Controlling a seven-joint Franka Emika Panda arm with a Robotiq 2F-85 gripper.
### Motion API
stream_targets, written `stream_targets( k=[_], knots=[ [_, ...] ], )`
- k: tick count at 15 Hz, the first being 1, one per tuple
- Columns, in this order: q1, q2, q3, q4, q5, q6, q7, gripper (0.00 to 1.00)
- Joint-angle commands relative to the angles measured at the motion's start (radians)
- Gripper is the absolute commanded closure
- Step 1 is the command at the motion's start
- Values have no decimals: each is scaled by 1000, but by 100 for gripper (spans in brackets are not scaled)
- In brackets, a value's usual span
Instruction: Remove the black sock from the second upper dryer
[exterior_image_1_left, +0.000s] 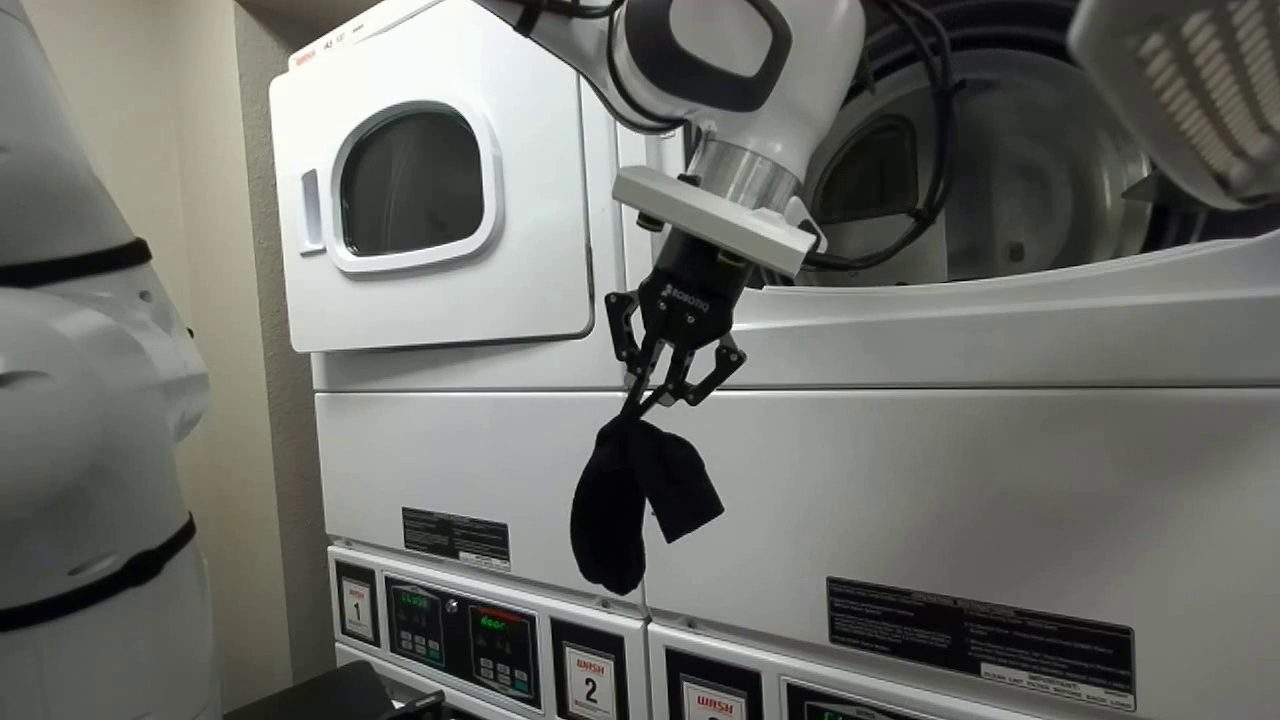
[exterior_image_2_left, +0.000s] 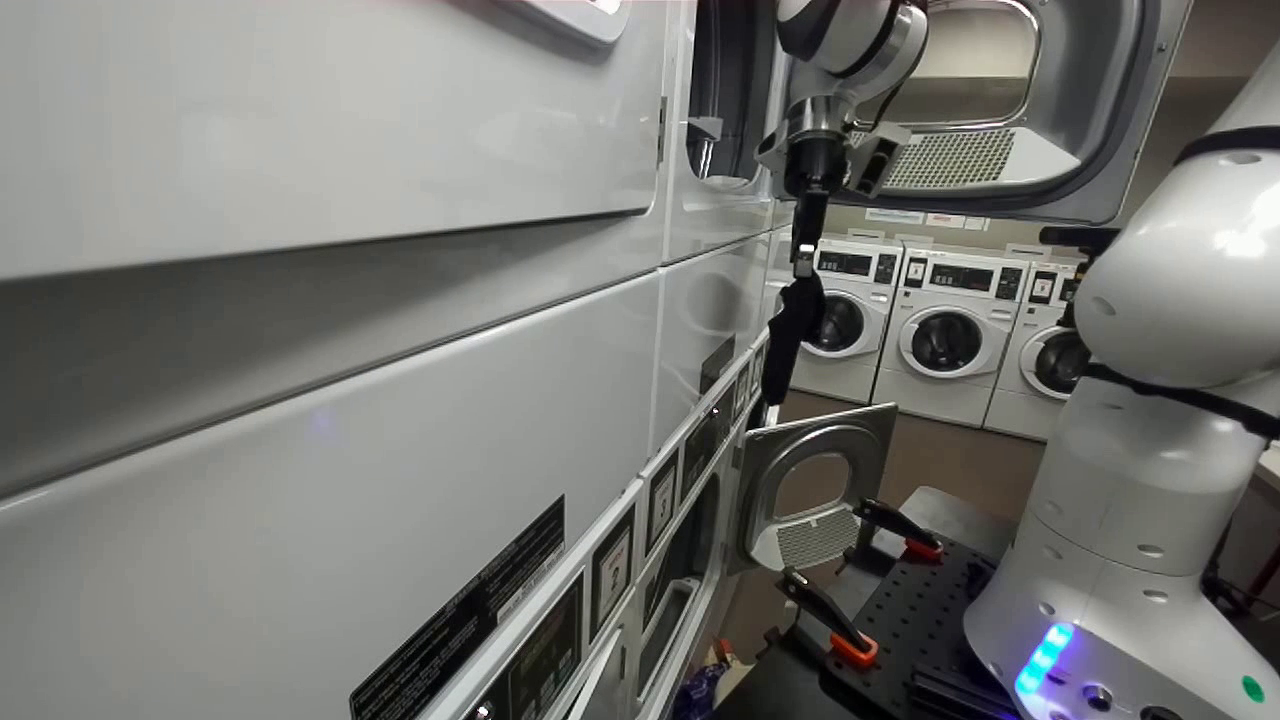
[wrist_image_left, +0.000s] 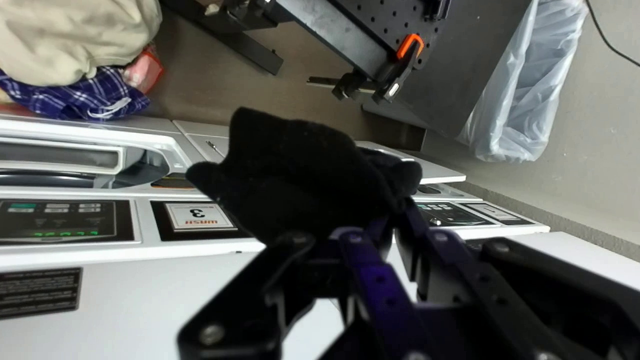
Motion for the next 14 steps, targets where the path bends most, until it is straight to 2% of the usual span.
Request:
stream_targets(
  k=[1,2,3,4,9,12,14],
  knots=[
    [30,-104,22,-134,34,113,2,92],
    [38,-119,26,-156,39,132,7,67],
    [45,-133,30,-175,37,150,6,66],
    [53,-139,29,-187,39,161,3,61],
    [64,-168,25,-227,16,214,12,24],
    [51,-161,28,-206,-38,235,40,1],
    [37,-150,23,-174,-80,235,65,0]
  ],
)
